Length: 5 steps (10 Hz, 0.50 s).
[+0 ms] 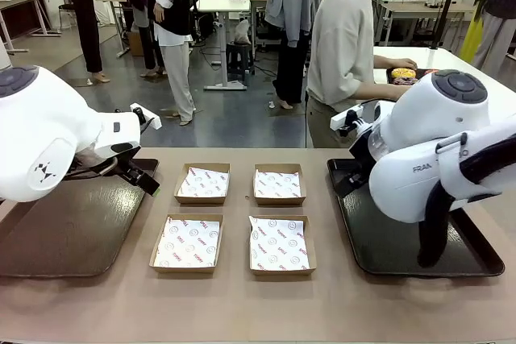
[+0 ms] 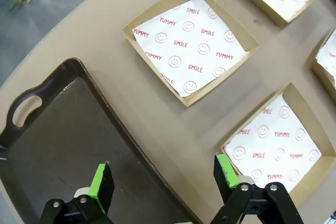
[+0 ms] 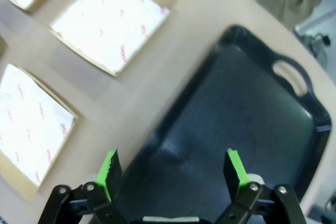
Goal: Individually package the donuts and arrange them on the tray.
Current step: Pick up one Paper togo box.
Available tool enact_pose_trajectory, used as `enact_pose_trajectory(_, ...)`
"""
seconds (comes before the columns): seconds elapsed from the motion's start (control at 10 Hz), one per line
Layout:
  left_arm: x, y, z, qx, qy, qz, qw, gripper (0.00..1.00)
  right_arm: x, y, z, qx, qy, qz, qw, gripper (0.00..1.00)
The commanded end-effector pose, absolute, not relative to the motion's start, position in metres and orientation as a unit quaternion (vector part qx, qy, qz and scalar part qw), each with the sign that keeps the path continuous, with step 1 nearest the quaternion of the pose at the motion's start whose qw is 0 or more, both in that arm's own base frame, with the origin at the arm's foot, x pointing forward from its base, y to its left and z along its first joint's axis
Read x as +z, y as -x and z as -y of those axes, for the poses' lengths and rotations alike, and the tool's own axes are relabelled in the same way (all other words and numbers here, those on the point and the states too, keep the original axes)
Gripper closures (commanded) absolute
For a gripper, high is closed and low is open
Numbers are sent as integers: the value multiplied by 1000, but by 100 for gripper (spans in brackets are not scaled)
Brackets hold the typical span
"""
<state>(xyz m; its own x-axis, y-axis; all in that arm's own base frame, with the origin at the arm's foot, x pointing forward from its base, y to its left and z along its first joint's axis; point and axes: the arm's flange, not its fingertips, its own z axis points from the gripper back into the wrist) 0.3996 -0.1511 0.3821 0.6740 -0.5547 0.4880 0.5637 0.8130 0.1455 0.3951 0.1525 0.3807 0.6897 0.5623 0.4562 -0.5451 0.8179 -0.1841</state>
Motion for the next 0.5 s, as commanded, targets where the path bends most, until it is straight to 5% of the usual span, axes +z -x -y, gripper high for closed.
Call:
enact_pose_trajectory(0.0,401,-322,129,-332,4,223,916,0,408,-315,-139,284,32,195,938,0)
enact_pose_trajectory(0.4,421,-239,101,-321,41,138,936,0,431,-211,-113,279,47,112,953,0)
